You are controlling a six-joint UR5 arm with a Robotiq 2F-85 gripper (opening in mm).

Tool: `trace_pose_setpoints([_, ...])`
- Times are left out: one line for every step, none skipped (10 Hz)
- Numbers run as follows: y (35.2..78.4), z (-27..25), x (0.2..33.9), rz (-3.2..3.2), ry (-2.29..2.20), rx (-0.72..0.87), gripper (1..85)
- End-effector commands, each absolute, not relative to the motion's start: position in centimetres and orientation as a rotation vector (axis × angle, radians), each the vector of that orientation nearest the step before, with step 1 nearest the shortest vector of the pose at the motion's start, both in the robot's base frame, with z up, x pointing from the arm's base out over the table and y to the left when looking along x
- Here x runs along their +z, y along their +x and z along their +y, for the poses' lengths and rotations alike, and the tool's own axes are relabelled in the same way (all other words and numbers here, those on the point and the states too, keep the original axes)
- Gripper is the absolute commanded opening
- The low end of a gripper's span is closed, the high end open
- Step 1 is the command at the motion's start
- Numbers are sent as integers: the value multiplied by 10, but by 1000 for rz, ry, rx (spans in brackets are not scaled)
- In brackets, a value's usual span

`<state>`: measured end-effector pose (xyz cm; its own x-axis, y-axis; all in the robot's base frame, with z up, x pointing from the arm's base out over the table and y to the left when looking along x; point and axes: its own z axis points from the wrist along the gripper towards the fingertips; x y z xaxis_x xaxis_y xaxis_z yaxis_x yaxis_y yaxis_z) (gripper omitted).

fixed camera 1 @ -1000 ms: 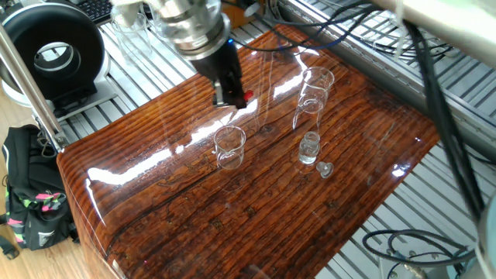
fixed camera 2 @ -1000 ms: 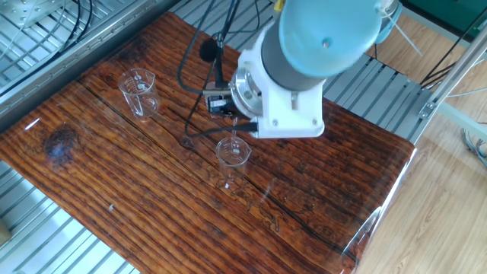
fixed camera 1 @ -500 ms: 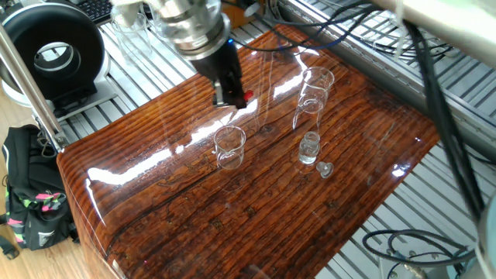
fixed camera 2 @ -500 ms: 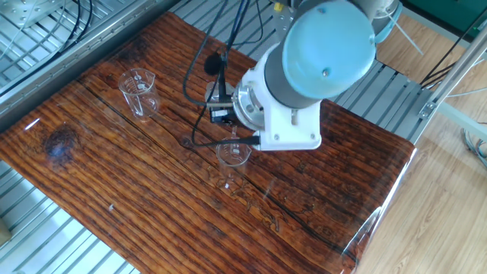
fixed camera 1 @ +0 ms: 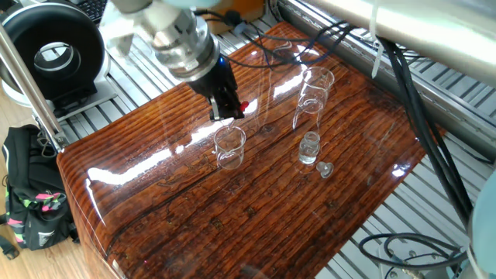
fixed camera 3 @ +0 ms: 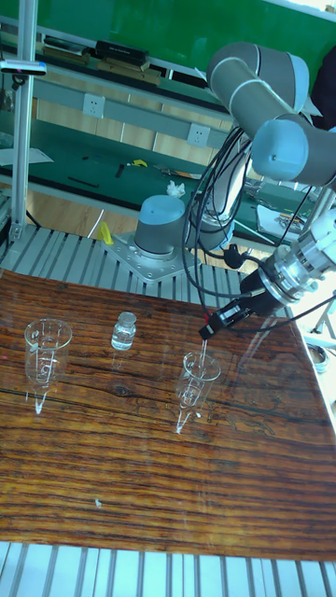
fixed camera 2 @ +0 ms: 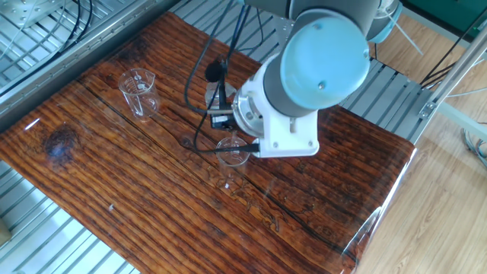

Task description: Transfer liquid using a dropper

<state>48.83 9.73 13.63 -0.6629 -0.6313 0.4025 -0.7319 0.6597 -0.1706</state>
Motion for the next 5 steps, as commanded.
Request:
trace_pose_setpoints([489,100,123,-2569,1094,425,100])
trace_pose_setpoints([489,100,121,-2568,1093,423,100])
trace_pose_setpoints([490,100,117,-2566,1095,425,100])
trace_pose_setpoints([490,100,115,-2564,1092,422,100])
trace_pose_setpoints([489,98,116,-2555,1088,430,100])
